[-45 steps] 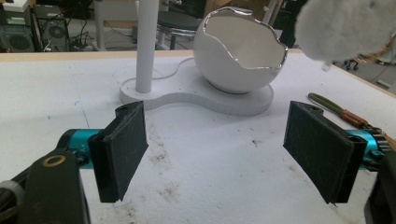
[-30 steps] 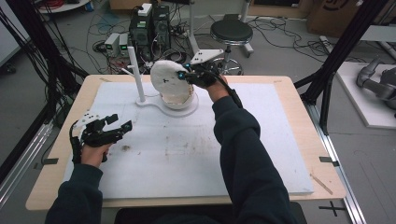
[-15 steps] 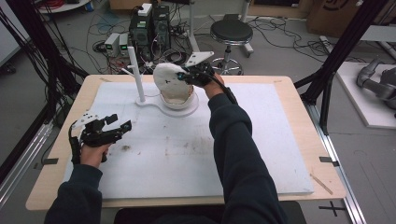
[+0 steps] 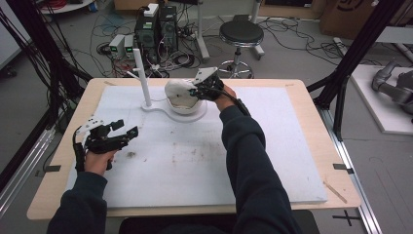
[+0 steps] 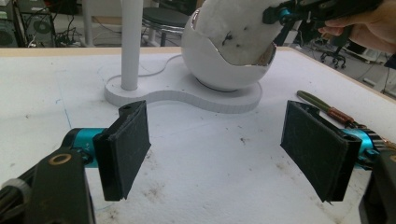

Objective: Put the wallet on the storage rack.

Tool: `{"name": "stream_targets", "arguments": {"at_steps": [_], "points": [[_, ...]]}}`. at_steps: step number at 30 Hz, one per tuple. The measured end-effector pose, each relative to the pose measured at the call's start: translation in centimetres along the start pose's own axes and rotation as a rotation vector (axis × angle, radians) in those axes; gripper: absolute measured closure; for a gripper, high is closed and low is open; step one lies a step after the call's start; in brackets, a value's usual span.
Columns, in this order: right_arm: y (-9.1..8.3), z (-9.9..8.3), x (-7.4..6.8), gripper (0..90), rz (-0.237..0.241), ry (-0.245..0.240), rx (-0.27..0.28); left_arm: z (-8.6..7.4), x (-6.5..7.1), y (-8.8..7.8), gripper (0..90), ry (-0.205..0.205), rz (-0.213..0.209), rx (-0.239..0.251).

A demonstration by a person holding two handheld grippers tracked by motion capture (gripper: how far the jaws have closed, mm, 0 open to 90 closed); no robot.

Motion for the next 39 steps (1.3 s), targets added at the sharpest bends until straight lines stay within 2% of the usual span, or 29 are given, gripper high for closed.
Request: {"name": "stream_targets", "arguments": {"at_steps": [1, 3, 4, 6, 8, 9, 10, 11, 12, 13, 14, 15, 16, 17, 20, 24, 26, 27, 29, 30, 31, 33, 34, 35, 36, 37, 39], "points": [[0.2, -0.1, -0.1, 77.5, -0.007, -0.014, -0.036, 0.0, 0.0, 0.0, 23.4, 0.004, -0.003, -0.002], [0.7, -0.6, -0.5, 77.5, 0.013, -0.03, -0.097, 0.0, 0.0, 0.0, 23.4, 0.005, -0.003, -0.003], [0.7, -0.8, -0.5, 77.4, 0.013, -0.033, -0.097, 0.0, 0.0, 0.0, 23.4, 0.005, -0.004, -0.003], [0.6, -0.9, -0.6, 75.2, 0.02, 0.002, -0.078, 0.0, 0.0, 0.0, 23.4, 0.003, -0.004, -0.003], [0.5, -0.8, -0.6, 72.4, 0.021, 0.004, -0.074, 0.0, 0.0, 0.1, 23.4, 0.002, -0.001, -0.005], [0.4, -0.7, -0.6, 60.3, 0.023, 0.057, -0.056, 0.0, 0.0, 0.0, 23.4, 0.002, -0.001, -0.004], [0.4, -0.7, -0.6, 60.3, 0.023, 0.057, -0.056, 0.0, 0.0, 0.0, 23.4, 0.002, -0.001, -0.004], [0.0, -0.5, -0.5, 54.2, 0.036, 0.092, -0.016, 0.0, 0.0, 0.1, 23.4, 0.001, -0.001, -0.004], [0.0, -0.5, -0.5, 54.2, 0.036, 0.092, -0.016, 0.0, 0.0, 0.1, 23.4, 0.001, 0.0, -0.005], [-0.4, -0.2, -0.4, 49.6, 0.046, 0.139, 0.038, 0.0, 0.0, 0.1, 23.4, -0.001, -0.002, -0.006], [-0.4, -0.2, -0.4, 49.6, 0.046, 0.139, 0.038, -0.1, 0.0, 0.1, 23.4, -0.002, -0.004, -0.007], [-0.7, 0.4, -0.7, 51.9, 0.071, 0.159, 0.093, -0.1, 0.1, 0.1, 23.4, 0.002, -0.003, -0.01], [-0.7, 0.8, -0.8, 56.3, 0.072, 0.156, 0.106, -0.1, 0.1, 0.1, 23.4, 0.002, -0.003, -0.01], [-0.6, 1.1, -1.0, 64.8, 0.068, 0.149, 0.117, -0.1, 0.1, 0.1, 23.4, 0.002, -0.005, -0.009], [0.2, 1.7, -1.5, 73.6, 0.043, 0.112, 0.118, -0.1, 0.2, 0.1, 23.4, 0.003, -0.007, -0.011], [0.8, 1.7, -1.6, 75.8, 0.043, 0.146, 0.094, -0.1, 0.2, 0.1, 23.4, 0.003, -0.01, -0.013], [0.9, 1.5, -1.7, 75.4, 0.075, 0.167, 0.073, -0.1, 0.2, 0.1, 23.4, 0.004, -0.011, -0.012], [0.7, 1.5, -1.6, 73.5, 0.073, 0.164, 0.071, -0.1, 0.2, 0.1, 23.4, 0.003, -0.01, -0.011], [-0.4, 1.4, -1.2, 53.5, 0.052, 0.215, 0.088, 0.0, 0.1, 0.1, 23.4, -0.003, -0.01, -0.005], [-0.4, 1.4, -1.2, 53.5, 0.052, 0.215, 0.088, 0.0, 0.1, 0.1, 23.4, -0.003, -0.01, -0.005], [-1.6, 0.9, -0.6, 45.2, 0.047, 0.306, 0.126, 0.0, 0.1, 0.1, 23.4, -0.003, -0.01, -0.002], [-2.8, 0.3, -0.3, 43.3, 0.039, 0.338, 0.164, 0.0, 0.1, 0.0, 23.4, -0.003, -0.007, 0.006], [-3.6, -0.2, -0.4, 42.5, 0.01, 0.341, 0.178, 0.0, 0.1, 0.0, 23.4, -0.003, -0.007, 0.006], [-4.3, -0.7, -0.4, 40.0, -0.006, 0.344, 0.172, 0.0, 0.1, 0.0, 23.3, -0.003, -0.007, 0.007], [-4.3, -0.7, -0.4, 40.0, -0.006, 0.344, 0.172, 0.0, 0.0, 0.0, 23.3, -0.002, -0.005, 0.009], [-5.9, -1.7, -0.2, 37.8, 0.015, 0.405, 0.155, 0.0, 0.0, 0.1, 21.8, -0.001, -0.004, 0.009], [-7.6, -3.1, -0.5, 36.8, -0.051, 0.4, 0.187, 0.0, 0.1, 0.1, 21.3, 0.003, -0.002, 0.007]]}}
Point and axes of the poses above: each handheld gripper's, and its own axes: y roughly forward along the jaws, z roughly out of its top, x roughly to its right, the point moved 2 cm from there along y, roughly forward along the jaws, and after that the axes turned 7 degrees about z, right-handed, at the moved point
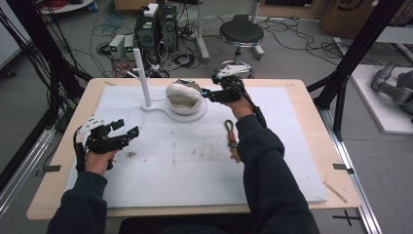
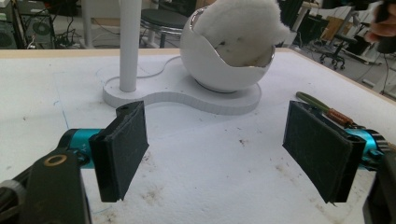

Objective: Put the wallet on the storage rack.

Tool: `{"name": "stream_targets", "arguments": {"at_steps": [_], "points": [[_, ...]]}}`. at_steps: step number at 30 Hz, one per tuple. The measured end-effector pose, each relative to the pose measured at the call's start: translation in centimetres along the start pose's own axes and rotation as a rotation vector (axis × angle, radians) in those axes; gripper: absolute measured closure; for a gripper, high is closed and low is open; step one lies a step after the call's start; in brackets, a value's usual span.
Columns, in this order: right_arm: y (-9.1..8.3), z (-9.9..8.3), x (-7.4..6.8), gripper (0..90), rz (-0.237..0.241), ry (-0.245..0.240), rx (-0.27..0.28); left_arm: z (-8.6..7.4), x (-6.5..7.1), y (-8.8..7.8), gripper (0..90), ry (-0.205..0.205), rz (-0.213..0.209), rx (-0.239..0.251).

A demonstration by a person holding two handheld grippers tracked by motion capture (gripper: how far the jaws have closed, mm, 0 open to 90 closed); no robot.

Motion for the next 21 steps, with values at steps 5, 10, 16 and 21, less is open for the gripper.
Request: {"name": "stream_targets", "arguments": {"at_steps": [5, 10, 16, 21], "points": [[-4.3, -3.2, 0.8, 26.4, -0.018, 0.105, -0.031, -0.1, 0.3, 0.1, 20.9, 0.023, -0.002, -0.007], [-7.3, -6.6, 0.5, 25.2, -0.061, 0.132, -0.091, -0.2, 0.6, 0.2, 20.9, 0.042, -0.011, -0.025], [-11.2, -11.9, -0.7, 22.0, -0.104, 0.187, -0.084, -0.2, 0.7, 0.3, 20.9, 0.047, -0.012, -0.023], [-12.0, -14.3, -1.2, 21.9, -0.12, 0.227, -0.07, -0.1, 0.9, 0.2, 20.9, 0.063, -0.013, -0.015]]}}
Point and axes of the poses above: each handheld gripper's, and its own axes: y roughly forward along the jaws, z roughly out of its top, x roughly to its right, the point moved 2 cm from there along y, roughly forward along the jaws, and after that the axes turned 7 degrees about z, right-handed, at the moved point
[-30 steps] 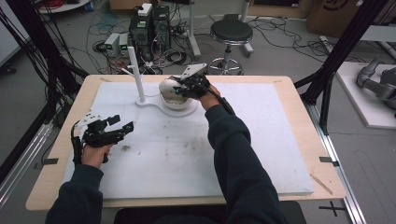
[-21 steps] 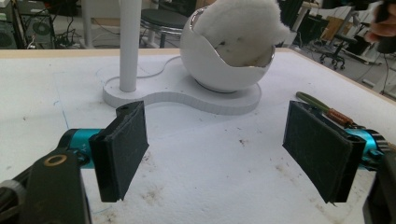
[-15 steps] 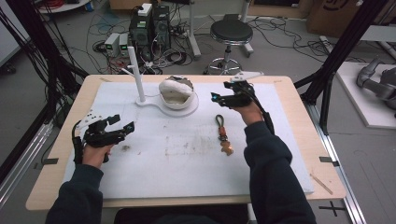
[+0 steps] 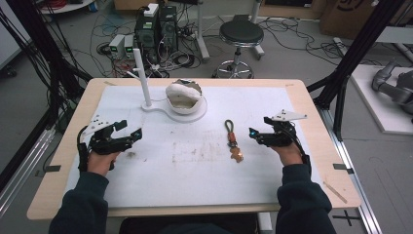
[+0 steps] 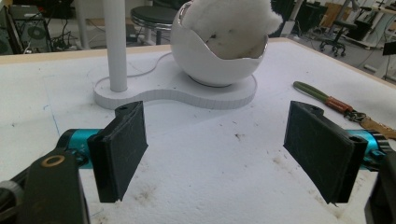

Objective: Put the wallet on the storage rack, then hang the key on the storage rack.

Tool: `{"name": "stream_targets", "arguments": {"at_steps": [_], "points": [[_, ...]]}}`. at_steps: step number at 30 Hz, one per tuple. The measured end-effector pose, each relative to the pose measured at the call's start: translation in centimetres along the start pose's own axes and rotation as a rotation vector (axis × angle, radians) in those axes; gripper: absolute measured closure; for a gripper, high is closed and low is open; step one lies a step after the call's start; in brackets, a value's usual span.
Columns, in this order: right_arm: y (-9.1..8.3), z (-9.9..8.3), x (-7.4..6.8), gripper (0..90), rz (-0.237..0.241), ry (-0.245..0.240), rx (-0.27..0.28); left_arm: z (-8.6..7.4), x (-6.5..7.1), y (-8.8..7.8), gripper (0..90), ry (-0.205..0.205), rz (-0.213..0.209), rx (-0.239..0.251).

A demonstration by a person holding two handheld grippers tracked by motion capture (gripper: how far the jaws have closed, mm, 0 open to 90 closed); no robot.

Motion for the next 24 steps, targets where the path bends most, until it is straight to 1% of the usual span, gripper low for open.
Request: {"name": "stream_targets", "arguments": {"at_steps": [2, 5, 8, 17, 18, 21, 24], "points": [[0.0, -0.5, 0.0, 21.9, -0.003, 0.008, -0.023, 0.0, 0.0, 0.0, 20.9, 0.002, -0.001, 0.002], [-0.1, -0.6, 0.0, 21.9, -0.003, 0.01, -0.03, 0.1, 0.2, 0.0, 21.0, 0.006, -0.001, 0.003], [-0.4, -0.5, -0.1, 21.9, -0.017, 0.004, -0.012, 0.0, 0.2, 0.1, 21.5, 0.004, -0.001, 0.005], [0.0, -0.9, -0.3, 21.9, -0.016, 0.004, -0.026, -0.1, 0.1, 0.5, 21.8, -0.01, -0.009, -0.006], [0.1, -0.9, -0.4, 21.9, -0.014, 0.007, -0.018, -0.1, 0.1, 0.5, 22.0, -0.011, -0.01, -0.007], [0.4, -1.2, -0.5, 21.9, -0.008, 0.017, -0.025, -0.1, 0.2, 0.4, 22.0, -0.008, -0.012, -0.013], [0.5, -1.3, -0.6, 22.3, -0.008, 0.023, -0.021, -0.1, 0.2, 0.4, 22.2, -0.006, -0.006, -0.009]]}}
Point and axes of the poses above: each handheld gripper's, and its own axes: y roughly forward along the jaws, z roughly out of its top, x roughly to its right, the point moved 2 cm from there along y, roughly forward along the jaws, and after that the axes turned 7 degrees about z, right-handed, at the moved point
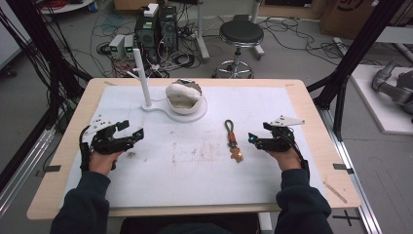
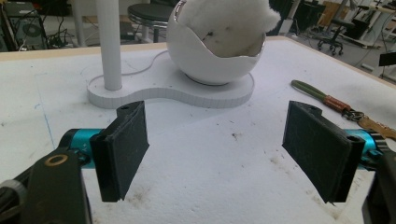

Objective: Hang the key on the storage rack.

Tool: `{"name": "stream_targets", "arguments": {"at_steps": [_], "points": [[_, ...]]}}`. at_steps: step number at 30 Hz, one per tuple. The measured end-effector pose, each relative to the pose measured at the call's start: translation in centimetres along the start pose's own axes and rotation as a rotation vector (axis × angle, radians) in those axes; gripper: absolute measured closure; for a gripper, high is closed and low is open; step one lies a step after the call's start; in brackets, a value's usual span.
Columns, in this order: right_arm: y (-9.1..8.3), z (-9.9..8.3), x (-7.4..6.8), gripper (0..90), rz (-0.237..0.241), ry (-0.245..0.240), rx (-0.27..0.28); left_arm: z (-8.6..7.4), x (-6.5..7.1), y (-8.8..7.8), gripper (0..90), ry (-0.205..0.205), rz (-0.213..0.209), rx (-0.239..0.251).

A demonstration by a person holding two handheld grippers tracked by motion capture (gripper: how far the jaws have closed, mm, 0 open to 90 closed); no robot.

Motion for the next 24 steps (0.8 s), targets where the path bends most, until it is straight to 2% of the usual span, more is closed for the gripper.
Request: {"name": "stream_targets", "arguments": {"at_steps": [3, 6, 7, 8, 9, 11, 12, 15, 17, 19, 20, 21, 24], "points": [[0.0, 0.0, 0.0, 25.4, 0.003, -0.009, 0.008, 0.0, 0.0, 0.1, 22.3, 0.001, 0.006, -0.004], [0.0, -0.2, -0.1, 30.6, 0.014, 0.013, 0.016, 0.0, 0.2, -0.1, 22.4, 0.011, 0.01, -0.002], [0.0, -0.3, -0.2, 34.5, 0.022, 0.019, 0.013, 0.0, 0.3, -0.1, 22.4, 0.008, 0.012, 0.003], [0.3, -0.4, -0.5, 42.1, 0.035, 0.028, 0.006, 0.0, 0.4, -0.2, 23.0, 0.007, 0.013, 0.004], [0.3, -0.4, -0.5, 42.1, 0.035, 0.028, 0.006, -0.1, 0.4, -0.1, 23.0, 0.001, 0.017, 0.004], [0.6, -0.4, -0.9, 58.4, 0.056, 0.025, -0.004, -0.1, 0.4, -0.1, 23.0, 0.006, 0.018, -0.001], [1.1, -0.4, -1.2, 62.8, 0.042, 0.036, -0.022, -0.1, 0.4, -0.1, 23.1, 0.008, 0.019, -0.001], [1.8, -0.2, -1.6, 63.4, 0.05, 0.041, -0.031, -0.2, 0.4, 0.0, 23.0, 0.005, 0.019, -0.002], [2.7, -0.1, -2.0, 60.2, 0.061, 0.044, -0.036, -0.2, 0.3, 0.1, 23.1, 0.008, 0.02, -0.006], [4.3, 0.2, -2.5, 58.8, 0.061, 0.031, -0.063, -0.3, 0.4, 0.2, 23.1, 0.007, 0.019, -0.011], [4.3, 0.2, -2.5, 58.8, 0.061, 0.031, -0.063, -0.3, 0.3, 0.2, 23.1, 0.012, 0.019, -0.014], [5.6, 0.4, -2.8, 58.8, 0.054, 0.036, -0.097, -0.3, 0.4, 0.2, 23.1, 0.009, 0.019, -0.014], [6.5, 0.5, -2.9, 58.8, 0.051, 0.047, -0.124, -0.4, 0.4, 0.2, 23.1, 0.008, 0.019, -0.014]]}}
Point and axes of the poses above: each handheld gripper's, and its own axes: y roughly forward along the jaws, z roughly out of its top, x roughly to its right, the point moved 2 cm from there along y, roughly forward along the jaws, and after that the axes turned 7 degrees about z, right-handed, at the moved point
